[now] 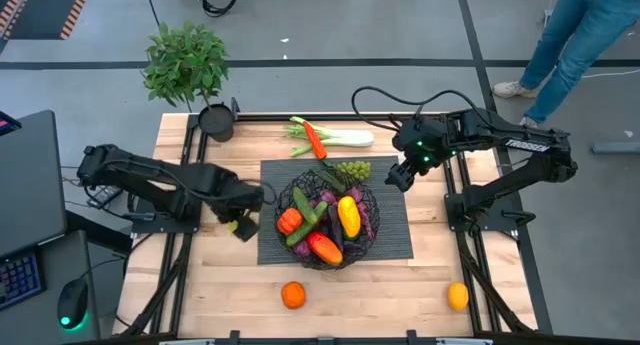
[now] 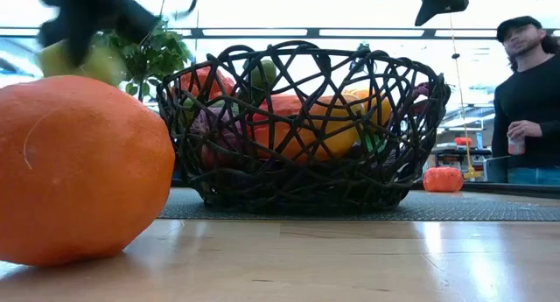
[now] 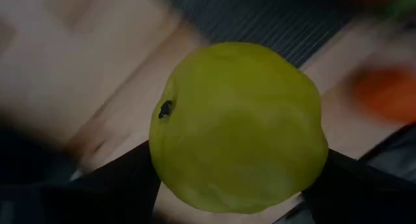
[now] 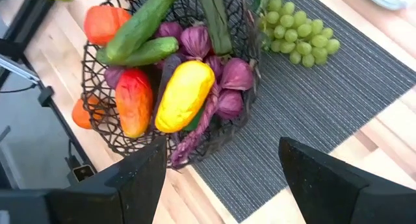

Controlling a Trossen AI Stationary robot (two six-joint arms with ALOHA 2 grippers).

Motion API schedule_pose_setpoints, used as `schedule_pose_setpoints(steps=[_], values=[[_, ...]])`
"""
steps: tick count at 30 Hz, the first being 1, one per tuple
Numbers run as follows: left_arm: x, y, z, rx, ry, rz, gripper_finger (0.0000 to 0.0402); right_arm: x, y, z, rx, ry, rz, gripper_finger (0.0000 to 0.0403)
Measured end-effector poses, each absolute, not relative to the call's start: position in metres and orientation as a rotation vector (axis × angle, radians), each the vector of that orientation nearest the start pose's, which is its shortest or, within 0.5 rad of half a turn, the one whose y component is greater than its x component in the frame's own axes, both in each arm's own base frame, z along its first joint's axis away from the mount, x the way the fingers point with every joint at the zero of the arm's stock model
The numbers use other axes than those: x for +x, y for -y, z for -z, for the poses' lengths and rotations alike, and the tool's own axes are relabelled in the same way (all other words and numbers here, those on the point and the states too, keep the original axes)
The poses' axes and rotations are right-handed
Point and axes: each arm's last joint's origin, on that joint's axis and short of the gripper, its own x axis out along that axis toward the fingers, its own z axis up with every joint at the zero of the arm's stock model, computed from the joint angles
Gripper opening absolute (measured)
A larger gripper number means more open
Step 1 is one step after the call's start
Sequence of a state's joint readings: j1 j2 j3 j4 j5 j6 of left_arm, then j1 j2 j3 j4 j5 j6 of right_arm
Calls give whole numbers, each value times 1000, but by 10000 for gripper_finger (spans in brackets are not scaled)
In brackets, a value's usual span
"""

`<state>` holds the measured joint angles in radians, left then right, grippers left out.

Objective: Build produce basket
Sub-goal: Put the green apple into the black wire basket

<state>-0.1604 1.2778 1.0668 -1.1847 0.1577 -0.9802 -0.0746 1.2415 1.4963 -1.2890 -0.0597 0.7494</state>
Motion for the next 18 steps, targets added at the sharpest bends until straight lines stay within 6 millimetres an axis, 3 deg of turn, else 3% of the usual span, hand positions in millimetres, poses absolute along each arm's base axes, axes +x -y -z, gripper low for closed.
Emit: schedule_pose_setpoints(steps=[5, 10, 13, 18], values=[[231, 33, -319, -819, -1075, -431, 312, 204, 13, -390, 748, -996, 394, 297], [250, 30, -358, -693, -736, -375, 312, 204, 13, -390, 769, -998, 394, 297], [265, 26, -361, -689, -619, -356, 314, 204, 12, -390, 794, -1003, 384, 297], [291, 20, -347, -630, -592, -384, 314, 204, 11, -390, 825, -1014, 367, 297]])
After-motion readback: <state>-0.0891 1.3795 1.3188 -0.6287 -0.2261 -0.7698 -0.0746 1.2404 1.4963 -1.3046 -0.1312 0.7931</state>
